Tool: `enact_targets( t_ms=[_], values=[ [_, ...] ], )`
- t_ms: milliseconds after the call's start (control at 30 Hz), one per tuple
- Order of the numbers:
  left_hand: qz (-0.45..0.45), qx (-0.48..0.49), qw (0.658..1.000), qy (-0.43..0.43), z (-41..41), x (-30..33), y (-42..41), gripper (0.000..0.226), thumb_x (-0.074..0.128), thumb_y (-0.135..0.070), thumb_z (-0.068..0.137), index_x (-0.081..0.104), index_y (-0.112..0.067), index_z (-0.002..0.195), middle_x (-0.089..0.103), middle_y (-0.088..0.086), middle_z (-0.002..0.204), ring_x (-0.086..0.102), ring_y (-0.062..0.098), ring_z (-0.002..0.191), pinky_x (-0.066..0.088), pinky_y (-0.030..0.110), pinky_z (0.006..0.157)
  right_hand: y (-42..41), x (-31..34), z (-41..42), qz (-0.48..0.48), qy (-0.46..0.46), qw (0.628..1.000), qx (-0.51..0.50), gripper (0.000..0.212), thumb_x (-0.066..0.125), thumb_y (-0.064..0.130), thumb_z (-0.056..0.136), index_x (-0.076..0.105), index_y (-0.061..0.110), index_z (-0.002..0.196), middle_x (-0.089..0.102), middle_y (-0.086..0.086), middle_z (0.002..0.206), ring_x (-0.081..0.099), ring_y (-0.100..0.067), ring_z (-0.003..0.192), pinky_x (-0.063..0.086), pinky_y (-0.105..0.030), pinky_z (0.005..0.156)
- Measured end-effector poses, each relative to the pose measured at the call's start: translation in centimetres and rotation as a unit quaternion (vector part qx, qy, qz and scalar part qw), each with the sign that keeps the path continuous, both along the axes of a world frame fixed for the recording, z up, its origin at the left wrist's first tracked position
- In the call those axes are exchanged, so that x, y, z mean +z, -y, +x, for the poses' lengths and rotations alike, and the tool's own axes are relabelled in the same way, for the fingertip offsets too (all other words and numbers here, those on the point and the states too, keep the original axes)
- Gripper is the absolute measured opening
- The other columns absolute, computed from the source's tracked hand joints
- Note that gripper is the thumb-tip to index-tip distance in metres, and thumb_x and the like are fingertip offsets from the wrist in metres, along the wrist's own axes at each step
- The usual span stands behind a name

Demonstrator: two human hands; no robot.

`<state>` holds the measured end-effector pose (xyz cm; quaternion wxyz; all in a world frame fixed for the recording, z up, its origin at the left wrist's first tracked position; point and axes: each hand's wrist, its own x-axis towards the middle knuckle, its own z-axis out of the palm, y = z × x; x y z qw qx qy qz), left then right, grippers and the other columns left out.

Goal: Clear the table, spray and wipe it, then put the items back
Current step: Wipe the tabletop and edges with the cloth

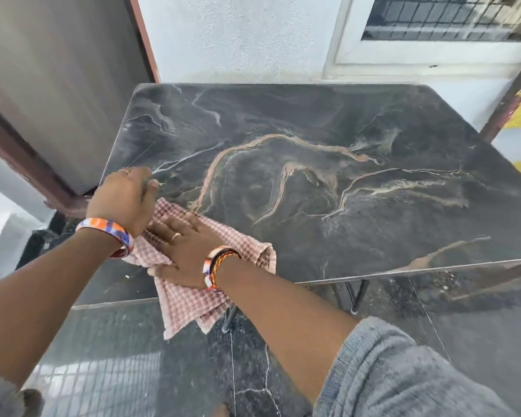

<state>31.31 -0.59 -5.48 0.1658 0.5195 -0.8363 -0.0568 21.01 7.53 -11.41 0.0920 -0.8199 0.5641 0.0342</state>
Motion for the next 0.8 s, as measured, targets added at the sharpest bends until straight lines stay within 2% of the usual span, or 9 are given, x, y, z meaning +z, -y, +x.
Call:
enact_targets(
  t_ms=[167,333,500,633,733,800],
  values=[
    [0.039,-0.08,0.996,0.015,-5.1,0.4,-2.4,0.025,0.049,-0.016,0.089,0.065,-0.003,0.104,0.065,0.023,0.108,0.056,0.04,0.104,0.047,0.047,0.09,-5.4,0.4,-5.2,-0.003,-0.02,0.999,0.047,0.067,0.031,0.055,0.093,0.016,0.02,0.149,0.014,0.001,0.158,0.01,-0.021,0.145,0.001,-0.043,0.117],
    [0.065,-0.138,0.988,0.03,-12.7,0.0,-6.7,0.022,0.049,-0.015,0.088,0.067,-0.005,0.097,0.065,0.021,0.103,0.06,0.039,0.095,0.051,0.042,0.083,-12.7,0.4,-15.5,-0.002,-0.025,0.999,-0.025,0.065,0.034,0.053,0.093,0.022,0.02,0.147,0.013,0.001,0.158,0.01,-0.02,0.146,-0.001,-0.04,0.117],
    [0.109,-0.199,0.973,0.027,-21.1,-0.5,-11.3,0.024,0.048,-0.011,0.087,0.067,-0.006,0.1,0.067,0.017,0.109,0.061,0.035,0.103,0.049,0.039,0.09,-21.5,0.2,-28.6,0.02,-0.044,0.988,-0.148,0.06,0.036,0.045,0.095,0.012,0.029,0.148,0.005,0.001,0.159,0.005,-0.02,0.146,-0.002,-0.038,0.117],
    [0.108,-0.257,0.96,0.038,-27.3,-0.5,-15.0,0.022,0.048,-0.011,0.086,0.068,-0.01,0.094,0.069,0.012,0.105,0.062,0.032,0.099,0.05,0.035,0.086,-28.5,0.4,-38.1,0.029,-0.06,0.956,-0.287,0.055,0.026,0.043,0.097,0.007,0.03,0.148,0.005,0.0,0.159,0.006,-0.018,0.146,0.003,-0.034,0.119],
    [0.106,-0.305,0.945,0.057,-31.7,-0.5,-17.5,0.023,0.047,-0.016,0.088,0.068,-0.011,0.096,0.07,0.01,0.105,0.063,0.03,0.099,0.049,0.036,0.088,-32.8,0.8,-43.4,0.015,-0.03,0.919,-0.393,0.06,0.042,0.021,0.096,0.014,0.033,0.147,0.012,0.001,0.158,0.014,-0.017,0.145,0.01,-0.03,0.117],
    [0.127,-0.324,0.936,0.057,-35.0,-0.5,-19.0,0.022,0.048,-0.019,0.089,0.068,-0.013,0.097,0.071,0.007,0.104,0.064,0.028,0.099,0.05,0.033,0.089,-34.9,1.2,-46.1,-0.008,0.002,0.885,-0.465,0.067,0.044,0.006,0.09,0.021,0.034,0.146,0.017,0.002,0.157,0.024,-0.019,0.142,0.019,-0.029,0.114]
  ],
)
